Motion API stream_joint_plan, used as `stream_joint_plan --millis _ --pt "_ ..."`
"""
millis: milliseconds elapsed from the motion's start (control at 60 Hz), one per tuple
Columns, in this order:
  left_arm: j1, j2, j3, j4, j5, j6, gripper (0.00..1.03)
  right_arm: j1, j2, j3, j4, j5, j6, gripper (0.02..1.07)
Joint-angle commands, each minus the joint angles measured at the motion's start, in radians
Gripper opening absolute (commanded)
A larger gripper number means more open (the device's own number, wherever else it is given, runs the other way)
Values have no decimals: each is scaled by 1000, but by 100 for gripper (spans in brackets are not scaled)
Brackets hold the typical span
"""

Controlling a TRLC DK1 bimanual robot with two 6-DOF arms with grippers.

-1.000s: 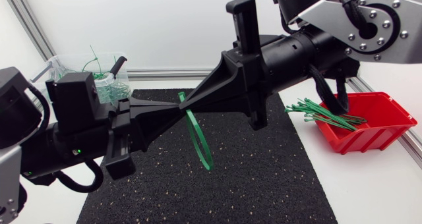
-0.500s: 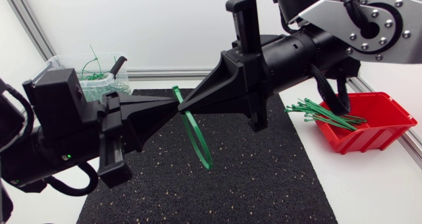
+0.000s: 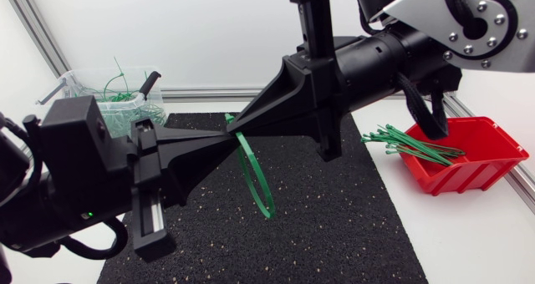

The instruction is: Take a green cable tie from the red box, thread the tail through the head to close it, then place it in the transparent bin on the left.

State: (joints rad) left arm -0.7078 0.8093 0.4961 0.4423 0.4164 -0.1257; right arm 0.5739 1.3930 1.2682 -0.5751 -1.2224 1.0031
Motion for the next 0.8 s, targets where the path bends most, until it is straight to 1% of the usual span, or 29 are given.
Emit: stream_joint_plan --millis 0,283,317,350,383,433,533,683,783 --pt "-21 -18 -21 6 4 28 3 -11 34 26 -6 12 34 8" --pt "-42 -24 -21 -2 -16 41 3 -22 72 33 -12 17 31 8" --pt "-42 -22 -19 -4 -16 41 3 -22 64 30 -11 17 31 10" --pt "-42 -19 -19 -4 -16 41 3 -22 52 22 -11 17 29 20" --pt "-42 -15 -16 -5 -14 38 3 -22 41 16 -9 17 29 27" --pt "-41 -12 -13 -8 -14 35 3 -22 20 3 -8 17 28 35" --pt "-36 -13 -13 -10 -11 32 3 -22 -28 -20 -3 17 25 46" --pt "-22 -18 -11 -17 -4 26 3 -48 -75 -41 3 18 25 45" --pt "-19 -19 -8 -25 2 23 3 -75 -74 -47 11 18 23 45"
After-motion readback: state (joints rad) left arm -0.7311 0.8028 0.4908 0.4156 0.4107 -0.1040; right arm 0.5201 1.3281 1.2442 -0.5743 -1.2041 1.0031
